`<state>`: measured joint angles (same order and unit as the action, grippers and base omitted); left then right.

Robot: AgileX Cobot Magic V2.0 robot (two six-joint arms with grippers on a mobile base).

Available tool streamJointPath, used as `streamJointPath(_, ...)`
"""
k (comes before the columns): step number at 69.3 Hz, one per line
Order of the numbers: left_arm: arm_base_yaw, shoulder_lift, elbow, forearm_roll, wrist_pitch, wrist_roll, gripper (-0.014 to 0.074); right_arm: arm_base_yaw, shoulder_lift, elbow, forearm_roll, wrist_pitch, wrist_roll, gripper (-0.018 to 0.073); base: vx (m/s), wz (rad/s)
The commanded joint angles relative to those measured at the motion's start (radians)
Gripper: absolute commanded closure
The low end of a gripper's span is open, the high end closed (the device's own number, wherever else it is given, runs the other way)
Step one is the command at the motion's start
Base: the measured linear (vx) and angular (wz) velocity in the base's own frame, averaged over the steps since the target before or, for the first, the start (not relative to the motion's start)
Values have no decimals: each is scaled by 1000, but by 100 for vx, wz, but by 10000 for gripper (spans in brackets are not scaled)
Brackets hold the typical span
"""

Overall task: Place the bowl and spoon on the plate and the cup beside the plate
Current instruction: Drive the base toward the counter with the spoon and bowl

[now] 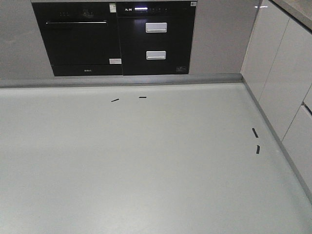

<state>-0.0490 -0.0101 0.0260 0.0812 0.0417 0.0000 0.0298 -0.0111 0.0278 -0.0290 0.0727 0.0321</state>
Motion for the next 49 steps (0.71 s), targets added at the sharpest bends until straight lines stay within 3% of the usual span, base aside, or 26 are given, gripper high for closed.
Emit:
streamJointPath(1,3,-15,-8,-7,-75,0,603,-5,-10,4,-3,-73,-1,568,0,0)
streamJointPath(49,3,-15,-8,-7,-75,0,603,-5,-10,4,-3,-73,-1,568,0,0)
